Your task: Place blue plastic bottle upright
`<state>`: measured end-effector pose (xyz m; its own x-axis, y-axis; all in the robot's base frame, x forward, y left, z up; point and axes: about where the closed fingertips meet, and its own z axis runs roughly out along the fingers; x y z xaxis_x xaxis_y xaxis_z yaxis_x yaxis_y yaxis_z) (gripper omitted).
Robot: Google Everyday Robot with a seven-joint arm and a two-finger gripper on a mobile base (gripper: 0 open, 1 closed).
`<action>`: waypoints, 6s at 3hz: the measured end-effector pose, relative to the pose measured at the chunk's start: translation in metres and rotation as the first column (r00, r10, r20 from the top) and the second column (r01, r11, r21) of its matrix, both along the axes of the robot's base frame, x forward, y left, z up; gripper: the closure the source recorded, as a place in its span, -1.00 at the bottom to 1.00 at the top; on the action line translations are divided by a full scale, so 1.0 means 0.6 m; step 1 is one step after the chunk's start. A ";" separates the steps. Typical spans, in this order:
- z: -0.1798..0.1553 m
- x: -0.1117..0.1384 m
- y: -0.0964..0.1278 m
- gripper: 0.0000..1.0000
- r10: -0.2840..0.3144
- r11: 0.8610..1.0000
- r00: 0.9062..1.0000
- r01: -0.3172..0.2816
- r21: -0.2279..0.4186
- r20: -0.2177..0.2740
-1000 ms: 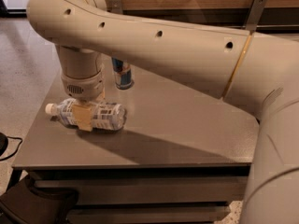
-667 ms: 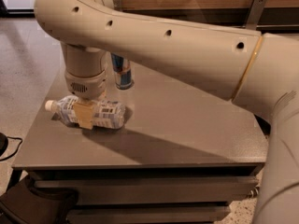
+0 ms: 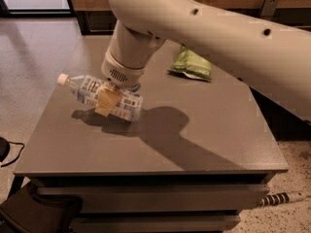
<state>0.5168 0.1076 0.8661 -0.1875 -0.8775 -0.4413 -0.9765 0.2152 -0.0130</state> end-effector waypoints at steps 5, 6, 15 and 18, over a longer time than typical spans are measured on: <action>0.082 -0.012 -0.052 1.00 -0.069 0.745 0.939 -0.176 0.644 0.336; 0.078 -0.016 -0.049 1.00 -0.097 0.677 0.948 -0.161 0.718 0.304; 0.021 0.002 0.002 0.92 -0.280 0.456 0.958 0.075 0.887 0.063; 0.024 -0.002 0.011 -0.44 -0.269 0.458 0.961 0.067 0.886 0.066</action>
Offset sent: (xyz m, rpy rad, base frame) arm 0.0181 -0.0391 0.0577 0.5637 -0.3027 0.0976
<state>0.5154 0.1144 0.8805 -0.1205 0.0221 -0.9925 -0.9201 0.3727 0.1200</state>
